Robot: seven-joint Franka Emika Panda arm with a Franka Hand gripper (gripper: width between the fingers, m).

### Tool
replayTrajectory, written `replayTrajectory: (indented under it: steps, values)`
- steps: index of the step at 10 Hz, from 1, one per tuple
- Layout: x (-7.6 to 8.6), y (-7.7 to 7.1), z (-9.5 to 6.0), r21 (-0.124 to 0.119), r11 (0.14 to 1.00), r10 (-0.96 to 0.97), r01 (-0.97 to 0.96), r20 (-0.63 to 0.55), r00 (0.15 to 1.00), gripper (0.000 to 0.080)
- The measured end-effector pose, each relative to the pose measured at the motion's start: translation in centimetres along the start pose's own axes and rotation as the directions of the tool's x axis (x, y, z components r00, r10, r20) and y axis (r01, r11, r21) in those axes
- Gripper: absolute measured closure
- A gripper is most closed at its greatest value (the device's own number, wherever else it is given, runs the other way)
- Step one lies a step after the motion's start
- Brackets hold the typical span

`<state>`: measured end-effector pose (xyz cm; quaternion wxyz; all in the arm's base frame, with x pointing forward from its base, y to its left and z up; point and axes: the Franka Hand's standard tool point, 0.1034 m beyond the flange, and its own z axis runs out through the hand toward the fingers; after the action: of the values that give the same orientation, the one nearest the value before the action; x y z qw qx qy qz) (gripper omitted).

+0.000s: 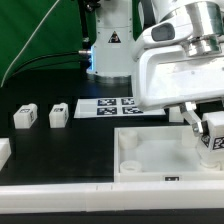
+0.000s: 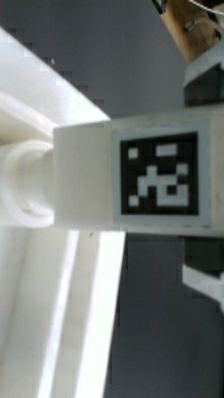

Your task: Assemble one leg

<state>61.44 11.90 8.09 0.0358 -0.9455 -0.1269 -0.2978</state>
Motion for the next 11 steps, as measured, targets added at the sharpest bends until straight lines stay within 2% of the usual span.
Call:
replayTrajectory:
  steps: [5,6,7,8,9,11]
  values:
    - [-0.1,0.0,0.0,-0.004,1.0,-0.001,0.001,-0.019,1.0,0.0507]
    - [-0.6,-0.1,0.1,0.0,1.0,-0.001,0.001,0.0,1.0,0.0507]
    - [-1.0,-0.1,0.2,0.003,1.0,-0.001,0.0,0.017,1.0,0.0434]
    - [-1.0,0.0,0.1,0.001,1.0,0.0,0.0,0.017,1.0,0.0252]
    - [-1.1,0.0,-0.1,0.001,1.0,-0.001,0.001,0.021,1.0,0.0179]
    - [-1.1,0.0,-0.7,0.002,1.0,-0.004,0.004,0.03,1.0,0.0155]
